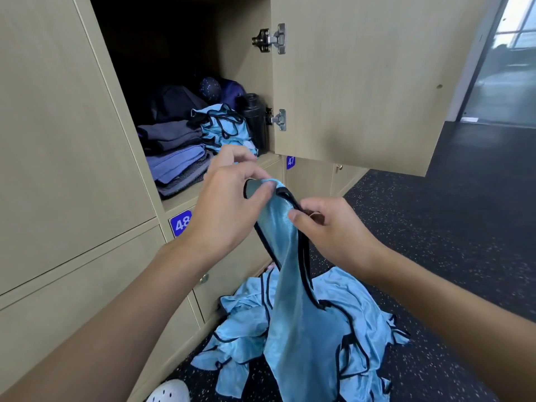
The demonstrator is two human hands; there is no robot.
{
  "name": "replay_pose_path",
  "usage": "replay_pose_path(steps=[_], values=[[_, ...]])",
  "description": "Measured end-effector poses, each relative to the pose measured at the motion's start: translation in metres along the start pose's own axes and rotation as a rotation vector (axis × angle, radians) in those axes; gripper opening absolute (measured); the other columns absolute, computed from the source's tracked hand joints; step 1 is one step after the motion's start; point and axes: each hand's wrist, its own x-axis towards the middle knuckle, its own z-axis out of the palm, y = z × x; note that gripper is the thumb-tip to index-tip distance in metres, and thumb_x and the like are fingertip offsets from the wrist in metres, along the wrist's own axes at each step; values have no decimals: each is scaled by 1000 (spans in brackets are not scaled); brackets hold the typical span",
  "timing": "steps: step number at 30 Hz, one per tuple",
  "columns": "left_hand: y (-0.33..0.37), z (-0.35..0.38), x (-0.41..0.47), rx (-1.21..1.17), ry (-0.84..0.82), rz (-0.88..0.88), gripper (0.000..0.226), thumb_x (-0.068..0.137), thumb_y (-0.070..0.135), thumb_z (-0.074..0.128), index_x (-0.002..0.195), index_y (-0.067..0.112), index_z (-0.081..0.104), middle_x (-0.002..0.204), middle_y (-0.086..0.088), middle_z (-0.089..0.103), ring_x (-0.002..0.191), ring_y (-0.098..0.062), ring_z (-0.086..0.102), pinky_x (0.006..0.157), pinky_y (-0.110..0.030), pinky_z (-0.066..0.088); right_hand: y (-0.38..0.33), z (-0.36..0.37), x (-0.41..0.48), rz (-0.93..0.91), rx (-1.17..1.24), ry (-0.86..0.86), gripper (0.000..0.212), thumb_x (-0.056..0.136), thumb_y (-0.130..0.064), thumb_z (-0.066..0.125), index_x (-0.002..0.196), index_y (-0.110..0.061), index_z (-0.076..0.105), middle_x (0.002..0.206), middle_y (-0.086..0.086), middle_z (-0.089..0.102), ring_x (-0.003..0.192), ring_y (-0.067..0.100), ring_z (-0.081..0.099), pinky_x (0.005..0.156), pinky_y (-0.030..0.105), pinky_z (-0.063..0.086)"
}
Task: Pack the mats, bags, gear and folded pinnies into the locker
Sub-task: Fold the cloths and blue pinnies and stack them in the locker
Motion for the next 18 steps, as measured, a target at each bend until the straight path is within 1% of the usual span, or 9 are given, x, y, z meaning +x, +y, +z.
replay_pose_path(steps=[2,4,6,8,10,12,14,16,18], values=[[1,3,0,-131,-22,-14,22,95,13,64,78,26,61,82,15,60,74,4,53,72,-11,39,1,0,2,-13,-24,-3,29,95,-14,60,72,2,53,58,-2,45,51,8,36,50,21,32],[4,6,-1,-240,-24,-61,22,98,12,59,78,21,58,63,10,55,53,0,43,54,-17,35,5,0,0,5,-24,-24,12,92,-10,62,81,-5,61,67,1,62,58,14,50,60,29,45],[6,7,-1,-282,18,-87,20,100,12,56,80,14,55,58,3,48,46,-3,32,47,-18,28,9,0,-4,48,-38,-51,8,89,-8,63,82,-9,60,66,-1,62,59,13,48,61,31,43],[4,6,2,-302,57,-101,20,100,12,55,81,5,51,60,-3,44,45,-4,28,45,-18,25,12,-1,-7,82,-61,-71,10,89,-9,62,81,-10,56,62,-2,58,56,12,43,57,29,39],[4,3,3,-301,80,-114,23,101,13,53,82,3,47,60,-4,39,45,-5,25,45,-18,23,12,-2,-7,90,-55,-92,8,89,-9,62,84,-11,56,65,3,60,57,14,45,56,31,41],[3,1,5,-289,117,-130,22,101,14,53,82,6,46,59,-2,36,46,-5,25,45,-17,23,11,-2,-7,103,-64,-151,12,87,-8,64,84,-18,57,71,1,62,60,13,51,58,31,45],[0,-1,9,-276,176,-162,20,100,14,54,81,11,48,57,1,37,43,-5,26,43,-16,23,11,-1,-9,112,-171,-240,21,86,-9,65,77,-23,54,72,-5,57,61,9,50,56,21,42],[-4,-6,12,-265,230,-188,22,99,17,56,79,16,49,57,1,40,42,-4,28,43,-15,23,12,1,-9,102,-278,-295,24,87,-10,63,70,-17,48,67,-2,49,59,11,41,53,21,35],[-8,-10,14,-247,260,-202,22,98,20,58,78,18,50,60,-3,43,43,-4,29,45,-16,25,13,3,-9,91,-309,-284,29,88,-11,59,65,-15,42,63,-1,43,56,12,36,49,20,32]])
